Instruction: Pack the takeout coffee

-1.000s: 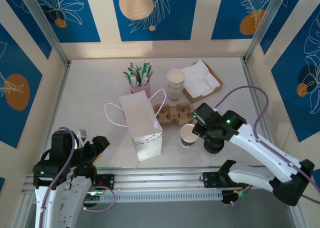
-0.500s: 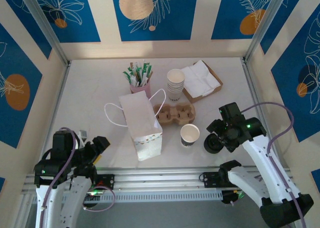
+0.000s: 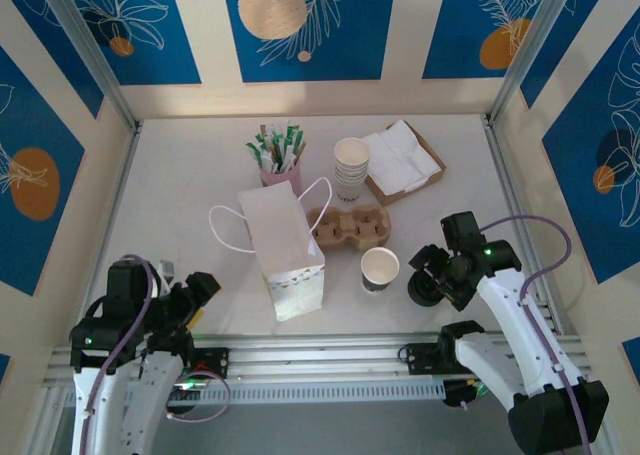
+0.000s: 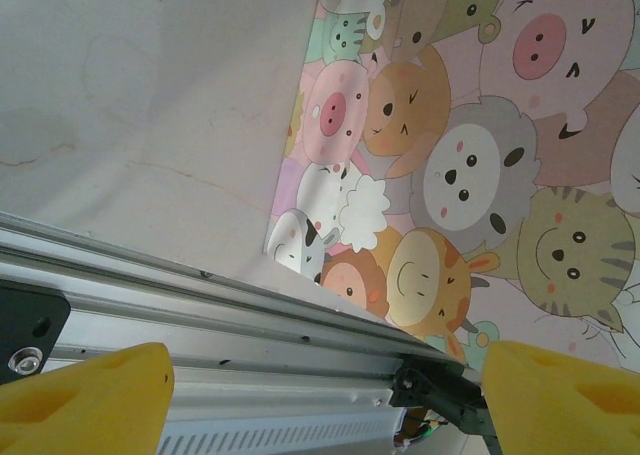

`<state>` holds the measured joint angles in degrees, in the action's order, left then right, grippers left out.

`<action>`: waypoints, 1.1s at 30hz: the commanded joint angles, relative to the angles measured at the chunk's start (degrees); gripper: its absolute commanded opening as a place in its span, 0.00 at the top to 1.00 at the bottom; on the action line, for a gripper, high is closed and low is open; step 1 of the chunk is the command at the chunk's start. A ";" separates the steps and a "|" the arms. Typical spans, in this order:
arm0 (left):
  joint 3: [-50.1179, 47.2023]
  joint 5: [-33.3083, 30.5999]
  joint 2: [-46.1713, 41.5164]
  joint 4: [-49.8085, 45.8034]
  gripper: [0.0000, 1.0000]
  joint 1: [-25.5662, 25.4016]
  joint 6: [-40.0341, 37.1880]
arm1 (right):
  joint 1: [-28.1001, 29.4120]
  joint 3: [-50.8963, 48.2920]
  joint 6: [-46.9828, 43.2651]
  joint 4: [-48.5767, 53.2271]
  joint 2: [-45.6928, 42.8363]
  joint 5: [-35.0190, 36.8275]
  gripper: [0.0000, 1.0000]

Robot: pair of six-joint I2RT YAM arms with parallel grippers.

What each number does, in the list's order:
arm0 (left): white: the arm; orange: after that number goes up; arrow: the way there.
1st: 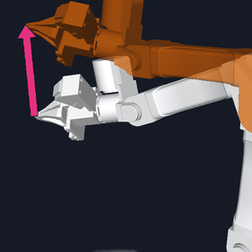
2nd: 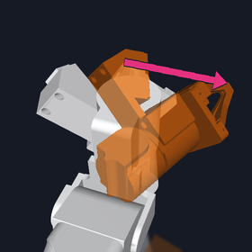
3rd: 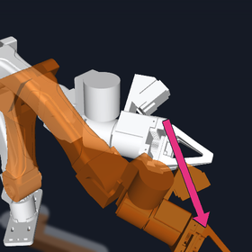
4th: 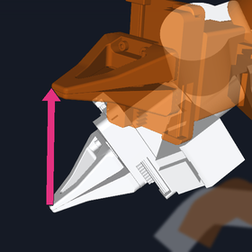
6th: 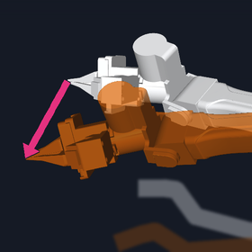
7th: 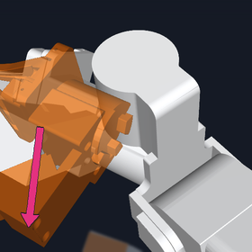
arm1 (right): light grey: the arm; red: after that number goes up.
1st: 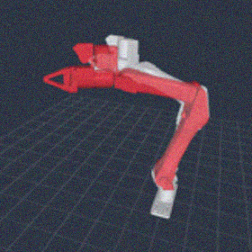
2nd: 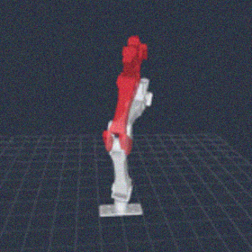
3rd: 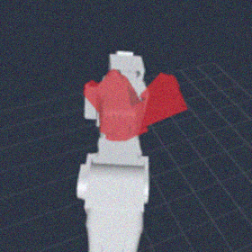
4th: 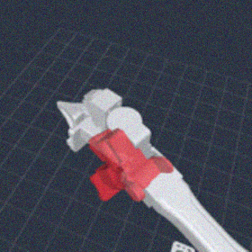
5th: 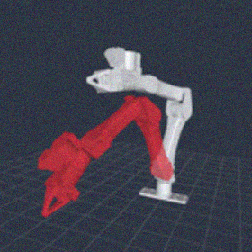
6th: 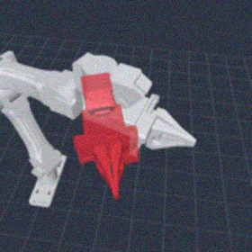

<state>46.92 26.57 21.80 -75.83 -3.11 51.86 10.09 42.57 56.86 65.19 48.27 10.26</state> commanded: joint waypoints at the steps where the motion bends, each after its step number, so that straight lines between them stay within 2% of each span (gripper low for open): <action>1: -0.60 0.15 -0.53 0.23 0.19 0.48 1.30 | -0.27 -1.05 0.74 -0.49 0.88 0.70 0.04; 11: -0.77 -0.20 -0.62 -0.06 0.19 0.48 1.90 | -0.79 -2.89 3.08 -1.56 2.53 2.99 0.04; 33: -0.86 -0.29 -0.54 -0.21 0.19 0.48 2.72 | -3.66 -6.35 -0.34 -6.95 3.97 0.02 0.13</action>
<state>46.52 26.55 21.80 -75.85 -3.11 53.12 6.83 36.97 57.36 58.30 51.79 11.51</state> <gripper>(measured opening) 0.808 0.871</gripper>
